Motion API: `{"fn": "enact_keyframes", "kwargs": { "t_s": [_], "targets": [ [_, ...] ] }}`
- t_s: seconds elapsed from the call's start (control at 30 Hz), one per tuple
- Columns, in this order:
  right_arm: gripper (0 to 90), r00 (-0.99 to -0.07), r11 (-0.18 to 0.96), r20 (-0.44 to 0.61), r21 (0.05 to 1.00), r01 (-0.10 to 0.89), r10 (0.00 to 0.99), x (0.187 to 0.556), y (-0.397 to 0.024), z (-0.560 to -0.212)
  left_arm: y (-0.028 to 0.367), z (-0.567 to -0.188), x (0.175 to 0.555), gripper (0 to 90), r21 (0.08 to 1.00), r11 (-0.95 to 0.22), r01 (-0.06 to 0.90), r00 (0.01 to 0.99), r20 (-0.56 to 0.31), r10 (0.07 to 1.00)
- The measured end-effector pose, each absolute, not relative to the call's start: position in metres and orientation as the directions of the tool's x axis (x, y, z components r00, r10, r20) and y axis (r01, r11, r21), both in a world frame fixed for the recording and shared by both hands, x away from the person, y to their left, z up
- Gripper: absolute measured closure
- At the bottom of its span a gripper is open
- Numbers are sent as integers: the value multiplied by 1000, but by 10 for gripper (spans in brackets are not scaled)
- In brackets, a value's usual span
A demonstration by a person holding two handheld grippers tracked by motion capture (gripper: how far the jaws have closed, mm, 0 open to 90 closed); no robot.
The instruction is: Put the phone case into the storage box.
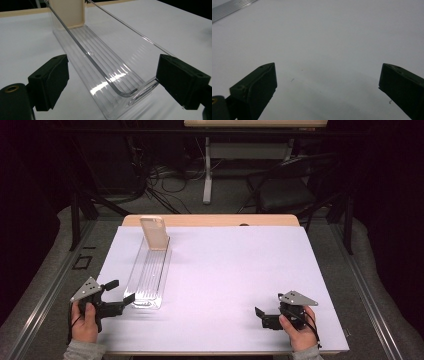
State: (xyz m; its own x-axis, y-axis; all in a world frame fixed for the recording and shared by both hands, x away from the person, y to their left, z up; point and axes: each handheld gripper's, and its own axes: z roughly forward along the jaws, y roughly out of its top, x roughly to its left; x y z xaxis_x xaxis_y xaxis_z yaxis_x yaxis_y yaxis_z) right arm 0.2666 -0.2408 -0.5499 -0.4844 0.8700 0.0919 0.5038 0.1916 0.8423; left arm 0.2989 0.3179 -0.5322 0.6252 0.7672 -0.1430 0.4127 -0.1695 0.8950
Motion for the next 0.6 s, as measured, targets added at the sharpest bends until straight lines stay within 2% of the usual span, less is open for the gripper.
{"fn": "enact_keyframes", "kwargs": {
  "t_s": [0.6],
  "targets": [
    [16, -496, 200, 90, 841, 502, 864, 267, -239, -551, 320, -534, 298, 118, 892, -161, 422, 626, -158, 764]
  ]
}}
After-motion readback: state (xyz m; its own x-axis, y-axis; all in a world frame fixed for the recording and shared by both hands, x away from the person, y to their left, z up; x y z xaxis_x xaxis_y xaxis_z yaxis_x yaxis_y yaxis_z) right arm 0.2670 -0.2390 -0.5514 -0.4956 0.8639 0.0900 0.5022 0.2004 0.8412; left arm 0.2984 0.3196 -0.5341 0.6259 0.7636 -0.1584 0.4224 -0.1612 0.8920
